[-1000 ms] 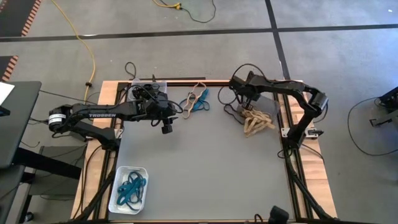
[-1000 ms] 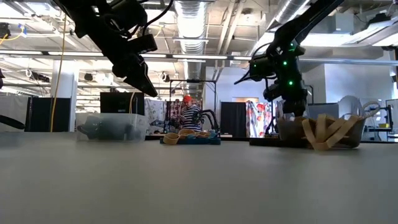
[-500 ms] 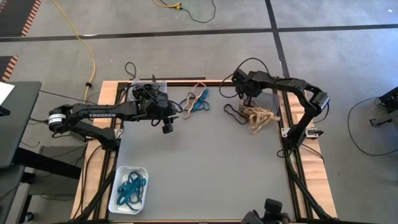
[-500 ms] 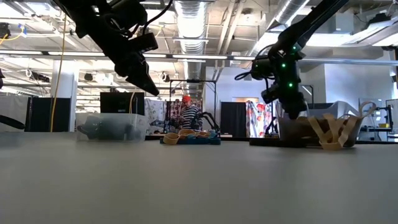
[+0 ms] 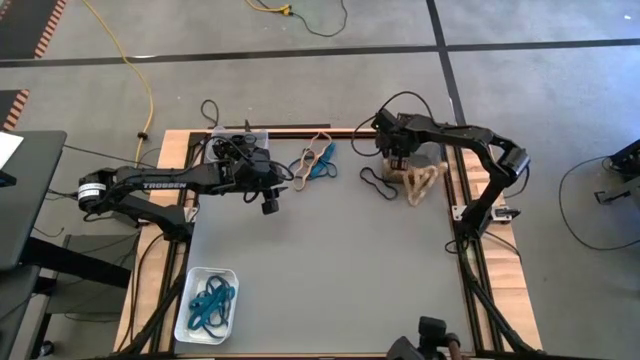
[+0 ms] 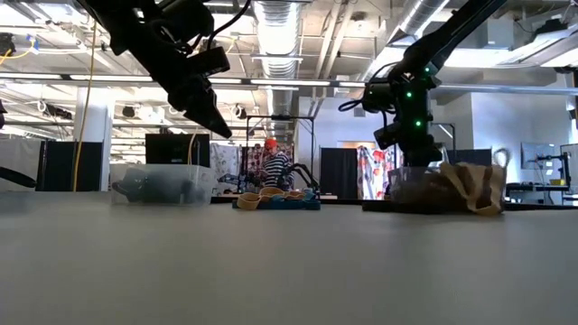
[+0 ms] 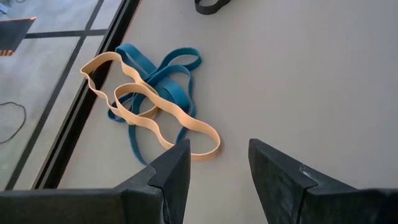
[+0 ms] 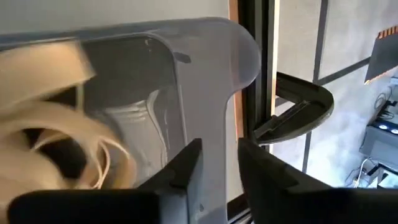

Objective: Sort rubber bands into baskets
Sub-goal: Adjust the black transparent bin to the top right of the table, then put the black rubber band into the transparent bin

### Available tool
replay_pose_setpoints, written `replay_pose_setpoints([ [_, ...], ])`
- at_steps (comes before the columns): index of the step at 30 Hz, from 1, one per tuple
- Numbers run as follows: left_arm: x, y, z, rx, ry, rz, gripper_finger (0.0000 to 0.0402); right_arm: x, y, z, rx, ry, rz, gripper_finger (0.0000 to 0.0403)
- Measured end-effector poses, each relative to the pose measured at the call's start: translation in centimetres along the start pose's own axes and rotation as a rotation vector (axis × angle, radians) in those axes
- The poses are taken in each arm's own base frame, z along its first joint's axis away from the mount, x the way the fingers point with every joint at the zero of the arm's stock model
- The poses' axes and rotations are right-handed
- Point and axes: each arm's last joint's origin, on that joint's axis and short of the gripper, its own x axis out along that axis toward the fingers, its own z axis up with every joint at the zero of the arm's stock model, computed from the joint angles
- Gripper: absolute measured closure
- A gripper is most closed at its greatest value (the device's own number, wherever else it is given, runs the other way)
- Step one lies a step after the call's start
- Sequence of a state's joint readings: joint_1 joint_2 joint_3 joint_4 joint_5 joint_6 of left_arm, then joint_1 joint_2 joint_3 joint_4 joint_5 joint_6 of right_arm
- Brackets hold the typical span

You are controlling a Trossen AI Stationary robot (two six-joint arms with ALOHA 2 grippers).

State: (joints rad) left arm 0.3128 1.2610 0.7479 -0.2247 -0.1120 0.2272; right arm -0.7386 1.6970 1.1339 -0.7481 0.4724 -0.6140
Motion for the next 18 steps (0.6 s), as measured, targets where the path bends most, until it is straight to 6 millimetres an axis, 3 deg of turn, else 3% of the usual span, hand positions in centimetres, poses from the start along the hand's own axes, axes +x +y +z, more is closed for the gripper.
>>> replay_pose_setpoints([
  [9,0.0,0.0,0.0,0.000,-0.004,0.001,0.0249,-0.8,-0.7,0.1,0.018,0.001,-0.012,0.0205],
  [18,0.0,0.0,0.0,-0.001,-0.005,0.001,0.0249,-6.7,-2.3,-0.9,0.085,-0.131,-0.062,0.0200],
])
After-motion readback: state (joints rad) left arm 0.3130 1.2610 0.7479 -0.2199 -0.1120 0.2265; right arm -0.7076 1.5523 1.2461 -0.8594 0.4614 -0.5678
